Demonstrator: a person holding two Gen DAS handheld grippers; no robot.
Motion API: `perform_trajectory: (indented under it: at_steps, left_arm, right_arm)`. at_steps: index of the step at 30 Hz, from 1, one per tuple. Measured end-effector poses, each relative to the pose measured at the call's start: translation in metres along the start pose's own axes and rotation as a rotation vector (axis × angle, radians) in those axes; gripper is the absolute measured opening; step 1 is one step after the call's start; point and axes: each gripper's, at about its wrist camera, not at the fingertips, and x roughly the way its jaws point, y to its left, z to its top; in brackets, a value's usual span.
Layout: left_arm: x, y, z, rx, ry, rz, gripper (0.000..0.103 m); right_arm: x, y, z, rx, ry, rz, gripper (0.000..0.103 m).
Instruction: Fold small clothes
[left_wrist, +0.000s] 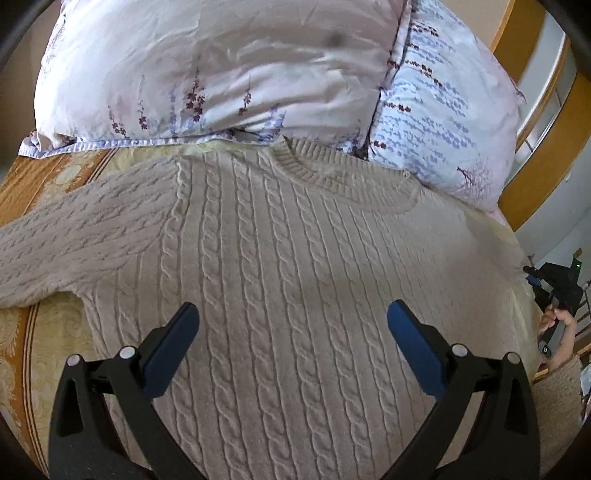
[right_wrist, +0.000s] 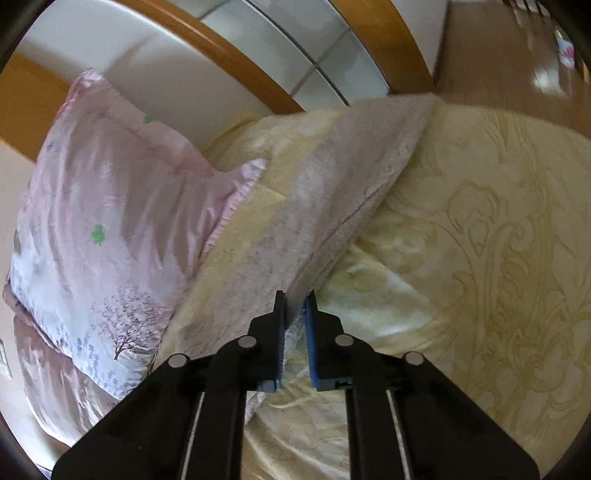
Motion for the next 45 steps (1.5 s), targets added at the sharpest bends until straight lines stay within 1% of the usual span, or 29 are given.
perform_trajectory:
  at_steps: [5, 8, 10, 11, 13, 15, 17, 20, 22, 23, 25, 27, 28, 29, 31, 33, 35, 36, 37, 39, 40, 42, 44, 45]
  left_arm:
    - [-0.007, 0.004, 0.004, -0.003, -0.057, -0.013, 0.101]
    - [-0.013, 0.004, 0.007, 0.009, -0.106, 0.011, 0.101]
    - [-0.015, 0.004, 0.009, 0.016, -0.121, 0.021, 0.101]
    - [-0.016, 0.004, 0.009, 0.018, -0.124, 0.024, 0.101]
    - [-0.017, 0.004, 0.011, 0.021, -0.124, 0.031, 0.101]
    - [-0.016, 0.004, 0.011, 0.032, -0.119, 0.047, 0.101]
    - [-0.014, 0.002, 0.012, 0.048, -0.107, 0.046, 0.101]
    - [-0.013, 0.001, 0.010, 0.050, -0.101, 0.016, 0.101]
    - [-0.013, 0.000, 0.010, 0.042, -0.097, -0.006, 0.101]
    - [-0.013, 0.000, 0.010, 0.038, -0.093, -0.017, 0.101]
    - [-0.013, 0.000, 0.009, 0.028, -0.086, -0.040, 0.101]
    - [-0.013, 0.001, 0.009, 0.015, -0.084, -0.067, 0.101]
    - [-0.014, 0.003, 0.009, 0.007, -0.085, -0.083, 0.101]
    - [-0.014, 0.003, 0.009, 0.000, -0.084, -0.096, 0.101]
    - [-0.013, 0.006, 0.011, -0.015, -0.071, -0.124, 0.101]
    - [-0.013, 0.006, 0.012, -0.027, -0.064, -0.145, 0.101]
    - [-0.013, 0.003, 0.014, -0.024, -0.063, -0.156, 0.101]
    - [-0.013, 0.002, 0.014, -0.019, -0.062, -0.158, 0.101]
    - [-0.012, 0.000, 0.015, -0.015, -0.061, -0.161, 0.101]
    - [-0.012, 0.000, 0.015, -0.016, -0.059, -0.165, 0.101]
    - [-0.012, 0.001, 0.016, -0.019, -0.057, -0.170, 0.101]
    - [-0.012, 0.005, 0.016, -0.032, -0.058, -0.177, 0.101]
    - [-0.012, 0.010, 0.017, -0.047, -0.058, -0.185, 0.101]
    - [-0.012, 0.013, 0.017, -0.058, -0.057, -0.191, 0.101]
  right_arm:
    - [-0.020, 0.038, -0.004, -0.124, -0.068, 0.068, 0.010]
    - [-0.031, 0.069, -0.016, -0.213, -0.077, 0.141, 0.010]
    - [-0.035, 0.090, -0.026, -0.269, -0.070, 0.186, 0.010]
    - [-0.037, 0.104, -0.036, -0.309, -0.055, 0.223, 0.010]
    - [-0.039, 0.121, -0.052, -0.360, -0.026, 0.272, 0.010]
    - [-0.037, 0.138, -0.073, -0.417, 0.020, 0.325, 0.010]
    - [-0.035, 0.153, -0.100, -0.472, 0.088, 0.376, 0.010]
    - [-0.022, 0.165, -0.143, -0.546, 0.209, 0.406, 0.010]
    - [-0.010, 0.166, -0.173, -0.595, 0.292, 0.384, 0.010]
    - [-0.002, 0.166, -0.188, -0.623, 0.325, 0.359, 0.010]
    - [0.003, 0.162, -0.198, -0.643, 0.342, 0.336, 0.011]
    - [0.006, 0.156, -0.197, -0.605, 0.361, 0.335, 0.014]
    - [0.005, 0.154, -0.192, -0.573, 0.373, 0.349, 0.023]
    - [0.004, 0.150, -0.185, -0.527, 0.385, 0.367, 0.041]
    - [0.001, 0.143, -0.171, -0.438, 0.366, 0.376, 0.058]
    - [0.001, 0.133, -0.158, -0.362, 0.332, 0.370, 0.058]
    - [0.006, 0.124, -0.146, -0.284, 0.311, 0.336, 0.058]
    - [0.009, 0.117, -0.138, -0.236, 0.296, 0.306, 0.058]
    - [0.010, 0.113, -0.133, -0.212, 0.288, 0.289, 0.058]
    - [0.013, 0.105, -0.122, -0.147, 0.247, 0.232, 0.051]
    - [0.014, 0.103, -0.118, -0.138, 0.232, 0.211, 0.048]
    - [0.008, 0.100, -0.107, -0.149, 0.150, 0.115, 0.041]
    - [0.004, 0.101, -0.101, -0.183, 0.092, 0.056, 0.023]
    - [0.002, 0.106, -0.099, -0.208, 0.067, 0.035, 0.020]
